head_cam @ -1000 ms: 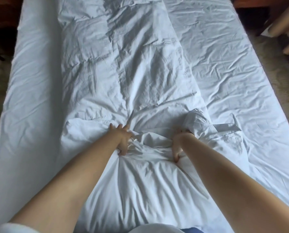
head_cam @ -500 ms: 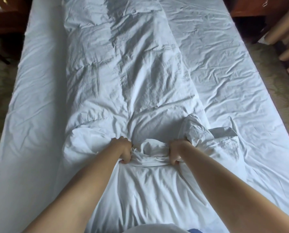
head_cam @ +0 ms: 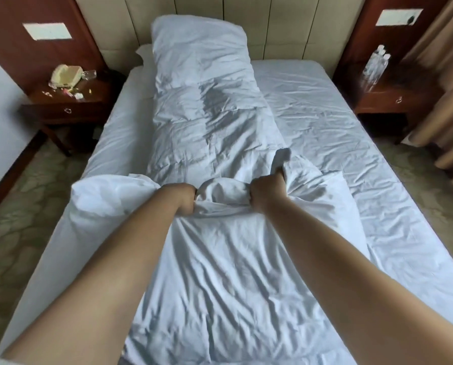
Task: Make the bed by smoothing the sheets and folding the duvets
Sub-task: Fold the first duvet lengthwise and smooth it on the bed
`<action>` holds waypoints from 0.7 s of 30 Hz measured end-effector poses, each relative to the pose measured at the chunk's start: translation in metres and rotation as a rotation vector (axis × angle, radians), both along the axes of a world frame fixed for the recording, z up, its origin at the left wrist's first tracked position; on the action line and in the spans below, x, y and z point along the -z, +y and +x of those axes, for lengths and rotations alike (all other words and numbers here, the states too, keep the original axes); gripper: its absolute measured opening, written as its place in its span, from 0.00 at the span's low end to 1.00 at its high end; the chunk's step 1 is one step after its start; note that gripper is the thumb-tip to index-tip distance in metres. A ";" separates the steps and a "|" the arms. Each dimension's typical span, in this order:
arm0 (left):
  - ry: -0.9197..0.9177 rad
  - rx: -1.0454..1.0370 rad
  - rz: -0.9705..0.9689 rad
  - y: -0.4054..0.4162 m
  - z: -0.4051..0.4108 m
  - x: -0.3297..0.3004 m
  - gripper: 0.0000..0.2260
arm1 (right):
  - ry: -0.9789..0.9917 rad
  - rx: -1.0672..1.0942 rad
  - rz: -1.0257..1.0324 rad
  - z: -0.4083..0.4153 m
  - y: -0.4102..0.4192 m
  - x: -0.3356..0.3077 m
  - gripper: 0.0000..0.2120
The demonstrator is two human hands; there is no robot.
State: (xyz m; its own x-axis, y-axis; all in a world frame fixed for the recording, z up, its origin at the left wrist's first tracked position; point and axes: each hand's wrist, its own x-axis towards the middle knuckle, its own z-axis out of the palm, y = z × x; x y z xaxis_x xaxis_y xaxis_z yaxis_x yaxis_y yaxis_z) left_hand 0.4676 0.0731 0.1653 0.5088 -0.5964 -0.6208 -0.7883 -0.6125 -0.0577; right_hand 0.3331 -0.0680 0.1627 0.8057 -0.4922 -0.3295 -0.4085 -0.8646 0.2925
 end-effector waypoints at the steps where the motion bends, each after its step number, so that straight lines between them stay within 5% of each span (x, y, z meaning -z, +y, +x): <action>1: -0.008 -0.013 0.004 -0.001 0.005 -0.008 0.15 | -0.011 0.009 -0.020 0.007 -0.001 -0.006 0.16; 11: 0.026 -0.031 0.073 -0.019 0.024 0.018 0.14 | 0.082 0.117 -0.065 0.039 -0.010 0.026 0.16; 16: -0.338 0.233 -0.053 -0.046 0.054 0.048 0.21 | -0.055 0.066 -0.197 0.062 -0.035 0.063 0.16; 21: -0.366 0.229 -0.123 -0.013 0.033 0.151 0.24 | -0.085 0.229 0.089 0.020 -0.007 0.158 0.31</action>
State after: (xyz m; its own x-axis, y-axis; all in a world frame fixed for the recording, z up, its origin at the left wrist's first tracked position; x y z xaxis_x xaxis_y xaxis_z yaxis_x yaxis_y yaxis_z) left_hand 0.5004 0.0598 0.0143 0.5279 -0.7776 -0.3416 -0.8457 -0.4443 -0.2955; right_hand 0.3533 -0.0754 0.0052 0.7031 -0.6371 -0.3158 -0.6164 -0.7675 0.1761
